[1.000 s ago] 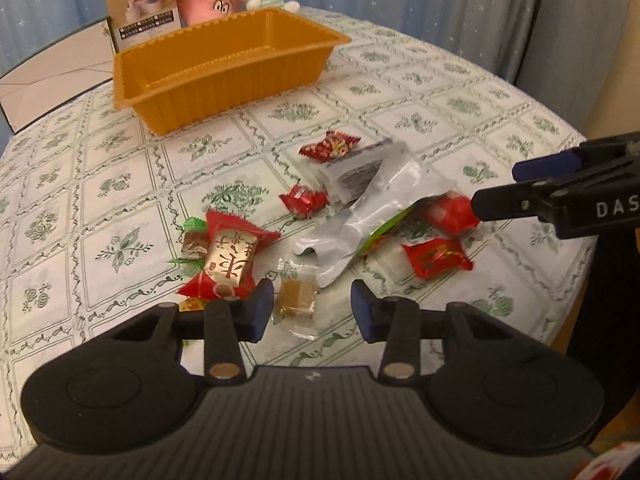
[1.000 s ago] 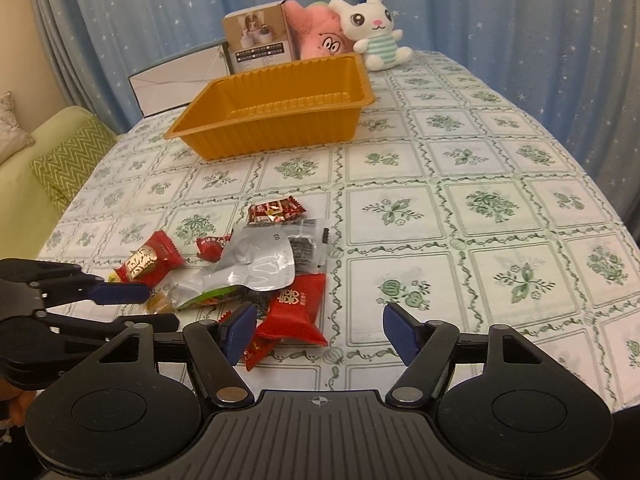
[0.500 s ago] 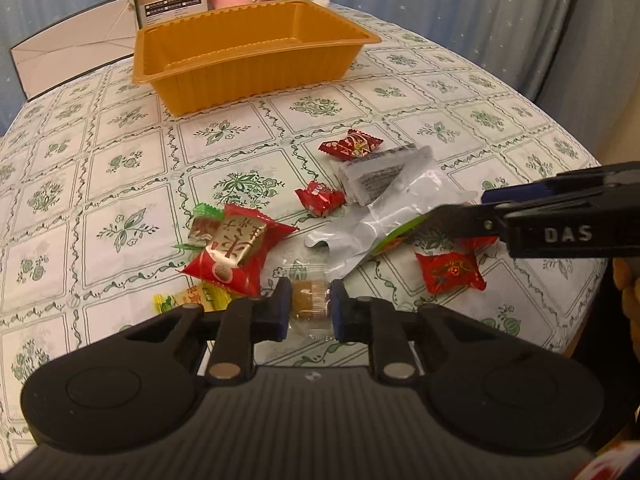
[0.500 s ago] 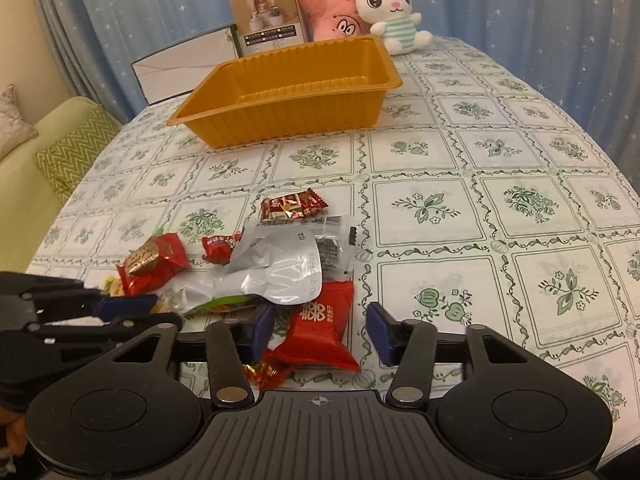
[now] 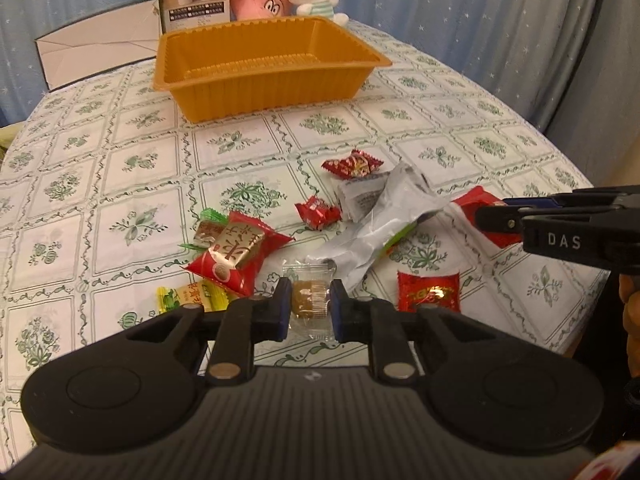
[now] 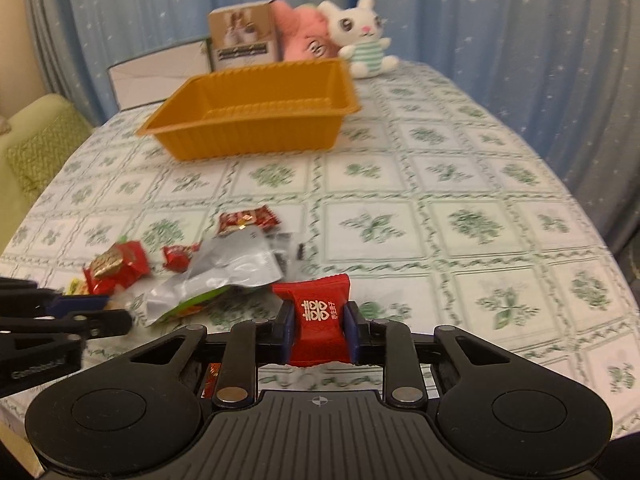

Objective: Organize snacks
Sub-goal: 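Carry both packets to the orange tray and open both tools inside it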

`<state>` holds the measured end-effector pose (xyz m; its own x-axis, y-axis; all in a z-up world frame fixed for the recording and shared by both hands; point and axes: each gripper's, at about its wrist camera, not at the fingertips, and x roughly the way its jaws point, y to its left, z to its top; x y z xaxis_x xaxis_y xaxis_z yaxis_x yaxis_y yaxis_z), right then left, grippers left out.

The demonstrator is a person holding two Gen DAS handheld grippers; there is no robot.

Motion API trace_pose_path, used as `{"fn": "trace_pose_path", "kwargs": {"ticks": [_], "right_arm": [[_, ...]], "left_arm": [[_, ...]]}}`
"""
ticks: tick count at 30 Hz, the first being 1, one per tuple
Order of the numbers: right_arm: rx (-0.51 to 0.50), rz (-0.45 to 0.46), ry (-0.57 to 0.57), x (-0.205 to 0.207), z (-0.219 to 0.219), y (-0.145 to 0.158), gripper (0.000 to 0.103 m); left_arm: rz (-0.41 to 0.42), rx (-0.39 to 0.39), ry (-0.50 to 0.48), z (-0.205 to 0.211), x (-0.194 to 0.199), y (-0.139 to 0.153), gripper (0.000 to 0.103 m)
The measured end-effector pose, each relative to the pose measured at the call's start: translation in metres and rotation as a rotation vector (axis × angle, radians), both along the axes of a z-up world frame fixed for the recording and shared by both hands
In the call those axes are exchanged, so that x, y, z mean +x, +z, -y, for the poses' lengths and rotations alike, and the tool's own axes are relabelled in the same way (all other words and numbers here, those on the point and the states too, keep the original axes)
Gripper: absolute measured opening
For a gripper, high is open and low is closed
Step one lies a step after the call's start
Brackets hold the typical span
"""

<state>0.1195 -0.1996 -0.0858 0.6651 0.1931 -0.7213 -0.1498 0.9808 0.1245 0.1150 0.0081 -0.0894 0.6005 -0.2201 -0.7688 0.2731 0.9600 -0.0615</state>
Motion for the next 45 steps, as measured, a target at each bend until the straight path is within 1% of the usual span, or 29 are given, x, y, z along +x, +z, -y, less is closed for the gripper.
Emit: {"fn": "trace_pose_path", "kwargs": {"ticks": [4,7,11,16,23,28,33,37,39,41,45], "right_arm": [[0.021,0.034,-0.019,-0.004,0.006,0.012,0.026],[0.046,0.059,-0.001,-0.004,0.005,0.022,0.026],[0.066,0.089,0.03,0.006,0.002,0.035,0.026],[0.093,0.139,0.054,0.033,-0.002,0.054,0.026],[0.127,0.202,0.063,0.094,-0.012,0.074,0.026],[0.163,0.211,0.053,0.141,-0.021,0.075,0.026],[0.151,0.202,0.041,0.183,-0.028,0.068,0.026],[0.168,0.186,0.022,0.214,-0.031,0.057,0.026],[0.168,0.176,0.019,0.225,-0.034,0.05,0.026],[0.161,0.163,0.021,0.233,-0.038,0.043,0.026],[0.152,0.149,0.025,0.242,-0.042,0.032,0.026]], "left_arm": [[0.019,-0.003,0.013,-0.001,-0.003,0.011,0.018],[0.038,-0.012,0.03,-0.004,-0.001,0.02,0.018],[0.075,-0.017,0.048,-0.006,0.011,0.036,0.018],[0.13,-0.049,0.078,-0.008,0.045,0.058,0.018],[0.211,-0.062,0.098,-0.01,0.106,0.076,0.018],[0.242,-0.089,0.141,-0.02,0.147,0.072,0.018],[0.236,-0.12,0.172,-0.029,0.179,0.059,0.018],[0.24,-0.108,0.173,-0.031,0.199,0.052,0.018],[0.239,-0.1,0.177,-0.033,0.208,0.048,0.018],[0.233,-0.112,0.172,-0.034,0.217,0.045,0.018],[0.236,-0.108,0.163,-0.034,0.23,0.04,0.018]]}}
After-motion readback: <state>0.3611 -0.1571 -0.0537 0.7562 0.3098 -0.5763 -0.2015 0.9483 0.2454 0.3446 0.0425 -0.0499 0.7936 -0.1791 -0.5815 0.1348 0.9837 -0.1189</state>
